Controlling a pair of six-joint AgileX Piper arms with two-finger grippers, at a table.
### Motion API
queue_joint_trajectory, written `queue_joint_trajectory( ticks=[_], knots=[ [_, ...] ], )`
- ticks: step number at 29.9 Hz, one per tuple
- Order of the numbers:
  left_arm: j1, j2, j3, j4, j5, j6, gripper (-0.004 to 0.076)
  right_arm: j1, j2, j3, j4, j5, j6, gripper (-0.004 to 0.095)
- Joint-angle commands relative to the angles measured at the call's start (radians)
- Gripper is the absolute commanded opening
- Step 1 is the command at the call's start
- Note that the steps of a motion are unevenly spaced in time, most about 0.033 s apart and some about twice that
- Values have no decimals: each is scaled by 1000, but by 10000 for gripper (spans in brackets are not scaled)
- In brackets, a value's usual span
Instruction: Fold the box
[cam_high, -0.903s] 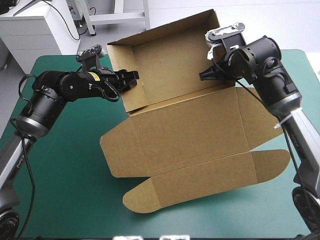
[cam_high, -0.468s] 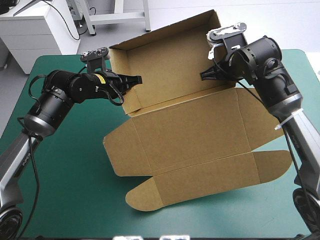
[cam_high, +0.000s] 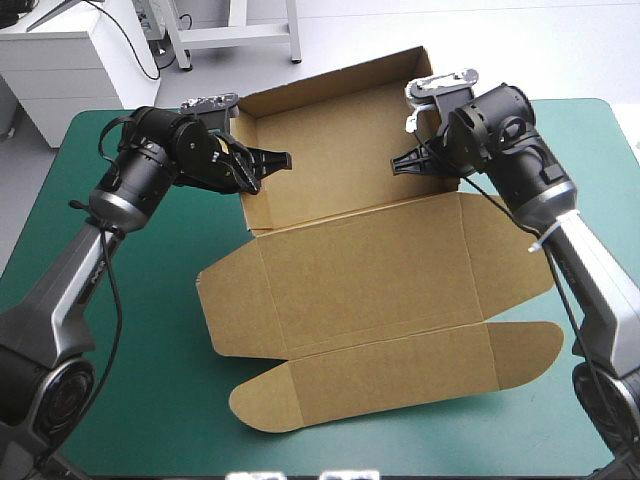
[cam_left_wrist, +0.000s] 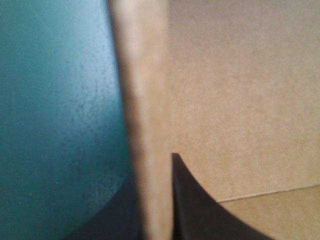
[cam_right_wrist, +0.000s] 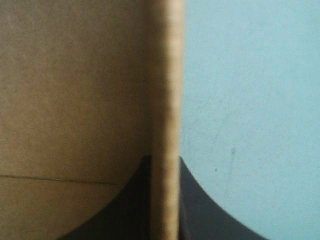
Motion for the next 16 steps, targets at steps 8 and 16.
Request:
queue_joint_trajectory(
  ticks=[8, 16],
  knots=[
    [-9, 140, -99, 69, 137, 96, -8, -47, 39, 94, 72, -73, 25, -1],
    [-9, 214, -101, 69, 137, 114, -8, -120, 146, 103, 238, -64, -40, -3]
  ],
)
